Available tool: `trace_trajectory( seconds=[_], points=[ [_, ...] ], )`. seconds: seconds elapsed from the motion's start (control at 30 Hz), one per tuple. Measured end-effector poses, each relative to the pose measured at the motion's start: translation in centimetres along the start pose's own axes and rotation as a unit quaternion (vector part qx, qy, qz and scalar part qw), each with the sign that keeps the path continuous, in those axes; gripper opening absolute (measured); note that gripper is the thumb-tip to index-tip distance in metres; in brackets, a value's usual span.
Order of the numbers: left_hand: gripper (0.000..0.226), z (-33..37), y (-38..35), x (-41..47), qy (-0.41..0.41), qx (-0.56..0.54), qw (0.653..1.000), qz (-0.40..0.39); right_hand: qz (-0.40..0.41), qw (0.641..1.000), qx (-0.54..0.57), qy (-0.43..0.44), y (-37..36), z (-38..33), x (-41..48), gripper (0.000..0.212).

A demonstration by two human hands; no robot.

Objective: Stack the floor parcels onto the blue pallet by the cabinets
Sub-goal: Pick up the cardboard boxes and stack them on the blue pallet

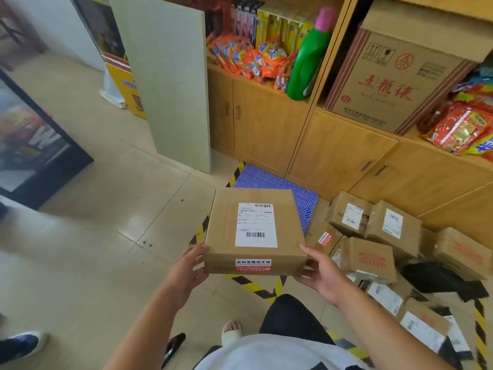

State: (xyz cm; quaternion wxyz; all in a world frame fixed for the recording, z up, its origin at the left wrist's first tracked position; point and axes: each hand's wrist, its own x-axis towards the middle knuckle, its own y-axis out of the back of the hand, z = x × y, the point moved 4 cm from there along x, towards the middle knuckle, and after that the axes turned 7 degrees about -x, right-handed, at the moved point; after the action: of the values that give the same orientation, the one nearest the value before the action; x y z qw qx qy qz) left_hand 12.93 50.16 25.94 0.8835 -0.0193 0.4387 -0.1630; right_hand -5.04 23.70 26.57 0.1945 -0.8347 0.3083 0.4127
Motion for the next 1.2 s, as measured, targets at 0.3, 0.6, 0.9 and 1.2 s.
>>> trace_trajectory(
  seconds=[0.3,0.6,0.9,1.2],
  points=[
    [0.036,8.2,-1.3,7.7,0.017,0.051,0.999,-0.010,0.040,0.998,0.034,-0.020,-3.6,-5.1,8.0,0.044],
    [0.020,19.1,-1.6,17.0,-0.002,0.112,0.994,0.013,0.007,0.997,0.054,-0.061,-8.8,-13.4,16.0,0.028],
    [0.016,23.1,-3.0,26.7,0.033,0.160,0.987,-0.010,0.090,0.980,0.136,-0.114,-12.5,-14.3,21.9,0.029],
    [0.018,28.5,-2.8,42.0,0.160,0.290,0.942,-0.051,0.210,0.932,0.222,-0.193,-19.9,-14.7,29.8,0.013]
  ],
)
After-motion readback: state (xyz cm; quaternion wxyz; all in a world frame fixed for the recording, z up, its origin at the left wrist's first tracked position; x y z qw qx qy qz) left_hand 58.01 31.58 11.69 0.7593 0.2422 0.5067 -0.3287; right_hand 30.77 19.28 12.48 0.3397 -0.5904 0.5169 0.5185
